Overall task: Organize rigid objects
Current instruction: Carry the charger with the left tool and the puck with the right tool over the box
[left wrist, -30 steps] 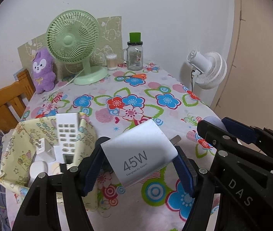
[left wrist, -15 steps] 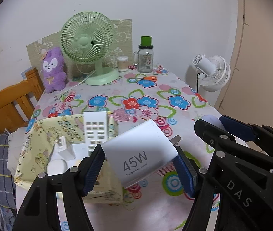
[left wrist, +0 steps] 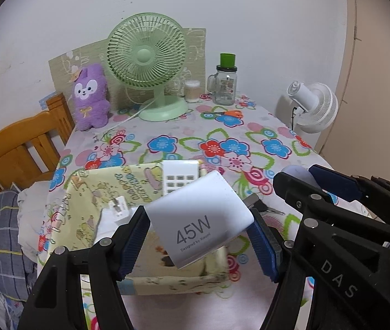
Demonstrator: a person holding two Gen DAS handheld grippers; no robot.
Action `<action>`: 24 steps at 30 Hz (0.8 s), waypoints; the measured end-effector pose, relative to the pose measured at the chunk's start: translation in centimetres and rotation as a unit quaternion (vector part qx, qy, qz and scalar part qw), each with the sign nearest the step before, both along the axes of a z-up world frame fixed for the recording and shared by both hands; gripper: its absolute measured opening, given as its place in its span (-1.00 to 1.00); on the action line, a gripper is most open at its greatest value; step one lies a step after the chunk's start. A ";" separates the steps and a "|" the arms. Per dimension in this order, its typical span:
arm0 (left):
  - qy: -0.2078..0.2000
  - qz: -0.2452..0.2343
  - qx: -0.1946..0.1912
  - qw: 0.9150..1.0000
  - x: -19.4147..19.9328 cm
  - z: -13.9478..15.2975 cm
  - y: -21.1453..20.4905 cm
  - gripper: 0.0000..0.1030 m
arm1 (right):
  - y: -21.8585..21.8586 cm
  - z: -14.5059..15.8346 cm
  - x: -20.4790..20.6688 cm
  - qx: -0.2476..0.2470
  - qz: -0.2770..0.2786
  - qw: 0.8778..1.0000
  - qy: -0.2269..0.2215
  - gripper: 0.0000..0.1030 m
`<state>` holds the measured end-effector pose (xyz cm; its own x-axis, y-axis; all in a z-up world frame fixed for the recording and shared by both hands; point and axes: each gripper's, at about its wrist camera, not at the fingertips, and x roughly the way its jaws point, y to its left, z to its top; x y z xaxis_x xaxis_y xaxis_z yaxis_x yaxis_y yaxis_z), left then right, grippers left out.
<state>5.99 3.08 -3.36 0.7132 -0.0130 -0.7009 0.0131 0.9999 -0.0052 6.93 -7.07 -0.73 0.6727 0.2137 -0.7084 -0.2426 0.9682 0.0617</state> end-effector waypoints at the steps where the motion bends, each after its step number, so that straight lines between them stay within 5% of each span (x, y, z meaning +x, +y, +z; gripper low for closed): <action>1: 0.001 0.000 0.000 1.000 0.0 0.0 0.4 0.41 | 0.4 0.0 0.1 -0.001 0.002 1.000 0.000 -0.18; 24: 0.036 0.015 -0.006 0.999 1.9 -2.5 7.0 0.41 | 7.8 -2.0 2.1 -0.012 0.041 0.999 0.009 -0.18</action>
<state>7.85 10.09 -5.83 0.6605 0.0000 -0.7509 -0.0186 0.9997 -0.0164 9.00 0.73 -2.74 0.6410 0.2504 -0.7255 -0.3206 0.9462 0.0433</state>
